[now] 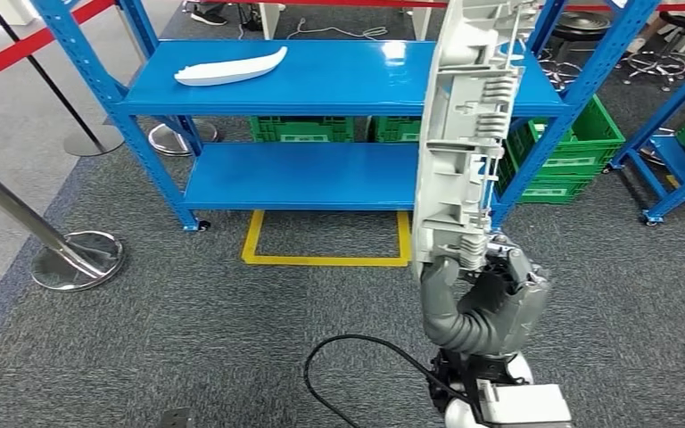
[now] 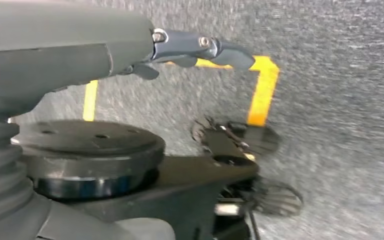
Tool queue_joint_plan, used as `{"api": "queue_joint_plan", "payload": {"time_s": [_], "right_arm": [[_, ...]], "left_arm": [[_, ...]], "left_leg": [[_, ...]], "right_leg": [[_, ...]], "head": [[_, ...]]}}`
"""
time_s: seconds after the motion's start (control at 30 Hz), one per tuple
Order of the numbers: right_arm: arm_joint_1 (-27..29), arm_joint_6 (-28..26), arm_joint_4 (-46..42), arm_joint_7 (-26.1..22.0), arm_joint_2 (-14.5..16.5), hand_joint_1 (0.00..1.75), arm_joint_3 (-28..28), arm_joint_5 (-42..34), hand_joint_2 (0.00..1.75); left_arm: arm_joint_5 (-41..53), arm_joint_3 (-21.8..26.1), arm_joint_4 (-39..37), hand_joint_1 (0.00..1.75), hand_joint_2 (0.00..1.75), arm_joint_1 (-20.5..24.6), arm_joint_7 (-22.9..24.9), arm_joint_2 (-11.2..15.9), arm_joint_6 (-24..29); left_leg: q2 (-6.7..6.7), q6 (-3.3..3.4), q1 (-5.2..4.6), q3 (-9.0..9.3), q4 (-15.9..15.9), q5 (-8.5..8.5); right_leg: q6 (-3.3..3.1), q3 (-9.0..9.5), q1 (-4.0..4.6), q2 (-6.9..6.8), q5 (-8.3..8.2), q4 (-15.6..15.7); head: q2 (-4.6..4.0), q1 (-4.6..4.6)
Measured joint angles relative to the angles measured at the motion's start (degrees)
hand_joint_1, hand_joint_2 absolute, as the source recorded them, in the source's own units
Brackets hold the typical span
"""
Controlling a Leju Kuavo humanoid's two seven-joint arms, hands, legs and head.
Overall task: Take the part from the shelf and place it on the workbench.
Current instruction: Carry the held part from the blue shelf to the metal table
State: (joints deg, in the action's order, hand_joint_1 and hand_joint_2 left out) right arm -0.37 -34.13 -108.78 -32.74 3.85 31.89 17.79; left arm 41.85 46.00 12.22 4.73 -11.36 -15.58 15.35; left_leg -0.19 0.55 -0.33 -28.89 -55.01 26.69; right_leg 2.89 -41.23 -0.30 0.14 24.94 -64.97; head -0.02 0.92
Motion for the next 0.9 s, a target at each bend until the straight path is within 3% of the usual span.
{"api": "queue_joint_plan", "payload": {"time_s": [0.07,0.1,0.13,0.23,0.27,0.3,0.4,0.47,0.57,0.6,0.63,0.67,0.73,0.77,0.83,0.9], "right_arm": [[0.09,-0.49,0.00,-0.17,0.00,1.75,0.00,-0.03,1.75],[0.14,-0.66,0.00,-0.22,0.00,1.75,0.00,-0.04,1.75],[0.18,-0.87,0.00,-0.25,0.00,1.75,0.00,-0.05,1.75],[0.09,-1.55,-0.11,-0.34,0.02,1.75,0.01,-0.12,1.75],[-0.01,-1.78,-0.21,-0.39,0.03,1.75,0.01,-0.18,1.75],[-0.12,-2.06,-0.32,-0.42,0.05,1.75,0.02,-0.24,1.75],[-0.29,-2.86,-0.45,-0.44,0.08,1.75,0.02,-0.36,1.75],[-0.40,-3.12,-0.48,-0.44,0.15,1.75,0.02,-0.37,1.75],[-0.44,-3.36,-0.47,-0.45,0.20,1.75,0.02,-0.35,1.75],[-0.42,-3.44,-0.46,-0.45,0.20,1.75,0.02,-0.35,1.75],[-0.39,-3.50,-0.46,-0.44,0.20,1.75,0.02,-0.36,1.75],[-0.37,-3.53,-0.46,-0.44,0.20,1.75,0.02,-0.37,1.75],[-0.40,-3.64,-0.46,-0.44,0.20,1.75,0.02,-0.31,1.75],[-0.43,-3.75,-0.47,-0.43,0.20,1.75,0.02,-0.18,1.75],[-0.46,-4.12,-0.47,-0.44,0.20,1.75,0.05,0.29,1.75],[-0.44,-4.45,-0.46,-0.44,0.19,1.75,0.11,0.97,1.75]], "left_arm": [[1.42,-1.18,0.00,0.00,1.75,-0.03,1.08,-0.02,0.82],[1.81,-1.64,0.00,0.00,1.75,-0.06,1.40,-0.04,1.01],[2.12,-2.05,0.00,0.00,1.75,-0.10,1.71,-0.05,1.12],[3.99,-3.32,0.00,0.00,1.75,-0.15,3.66,-0.10,1.49],[4.86,-3.88,0.00,0.00,1.75,-0.14,4.64,-0.12,1.73],[5.58,-4.50,0.00,0.00,1.75,-0.13,5.63,-0.13,1.97],[6.65,-5.84,0.00,0.00,1.75,-0.16,7.22,-0.13,2.23],[6.75,-6.27,0.00,0.00,1.75,-0.17,7.43,-0.11,2.24],[6.77,-6.86,0.00,0.00,1.75,-0.22,7.57,-0.05,2.22],[6.77,-6.93,0.00,0.00,1.75,-0.26,7.58,-0.03,2.21],[6.76,-6.96,0.00,0.00,1.75,-0.29,7.58,-0.03,2.20],[6.76,-6.96,0.00,0.00,1.75,-0.31,7.58,-0.02,2.20],[6.76,-6.98,0.00,0.00,1.75,-0.28,7.58,-0.05,2.19],[6.76,-6.98,0.00,0.00,1.75,-0.23,7.58,-0.09,2.18],[6.76,-6.99,0.00,0.00,1.75,-0.21,7.57,-0.17,2.13],[6.76,-6.99,0.00,0.00,1.75,-0.34,7.56,-0.17,2.03]], "left_leg": [[0.02,0.20,-0.09,-0.82,-0.12,-0.63],[0.01,0.18,-0.13,-1.20,-0.21,-0.90],[0.01,0.14,-0.16,-1.52,-0.29,-1.12],[-0.05,-0.28,-0.27,-2.05,-0.49,-1.60],[-0.06,-0.54,-0.32,-2.24,-0.58,-1.77],[-0.05,-0.82,-0.35,-2.45,-0.67,-1.95],[-0.03,-1.73,-0.22,-3.02,-0.91,-2.15],[-0.03,-2.40,-0.11,-4.44,-3.84,0.11],[-0.03,-3.22,0.26,-9.24,-14.42,5.72],[-0.03,-3.36,0.35,-10.12,-16.54,6.24],[-0.03,-3.43,0.41,-10.00,-16.65,5.66],[-0.03,-3.45,0.47,-8.75,-14.56,4.12],[-0.03,-3.44,0.57,-4.60,-7.21,0.62],[-0.10,-3.22,0.62,-2.88,-3.95,-0.28],[-0.25,-2.55,0.57,-1.84,-1.22,-0.60],[-0.28,-1.64,0.49,-2.27,-1.29,-0.77]], "right_leg": [[0.26,-2.18,0.01,0.00,3.98,-7.57],[0.26,-2.10,0.02,0.00,4.55,-9.04],[0.18,-0.90,0.03,0.00,4.15,-8.27],[-0.36,6.97,0.14,-0.01,1.03,3.02],[-0.59,8.67,0.23,0.01,0.57,5.83],[-0.82,9.29,0.36,0.05,0.56,7.08],[-1.67,8.92,0.45,0.10,-0.02,7.39],[-2.27,8.68,0.16,0.00,-0.54,7.74],[-2.58,7.90,0.03,-0.10,-1.07,7.78],[-2.56,7.64,0.02,-0.10,-1.26,7.77],[-2.47,7.42,-0.01,-0.09,-1.44,7.75],[-2.34,7.28,-0.05,-0.07,-1.60,7.73],[-1.93,7.04,0.00,-0.01,-1.84,7.57],[-1.67,6.80,0.11,0.02,-1.92,7.36],[-1.08,6.18,0.34,0.03,-2.18,7.00],[-0.50,5.71,0.20,0.00,-2.35,6.87]], "head": [[0.00,0.07],[0.00,0.08],[0.00,0.08],[0.00,0.05],[0.00,0.03],[0.00,0.00],[0.00,-0.01],[0.00,-0.20],[0.00,-0.44],[0.00,-0.45],[0.00,-0.47],[0.00,-0.46],[0.00,-0.51],[0.00,-0.58],[0.00,-0.61],[0.00,-0.47]]}}
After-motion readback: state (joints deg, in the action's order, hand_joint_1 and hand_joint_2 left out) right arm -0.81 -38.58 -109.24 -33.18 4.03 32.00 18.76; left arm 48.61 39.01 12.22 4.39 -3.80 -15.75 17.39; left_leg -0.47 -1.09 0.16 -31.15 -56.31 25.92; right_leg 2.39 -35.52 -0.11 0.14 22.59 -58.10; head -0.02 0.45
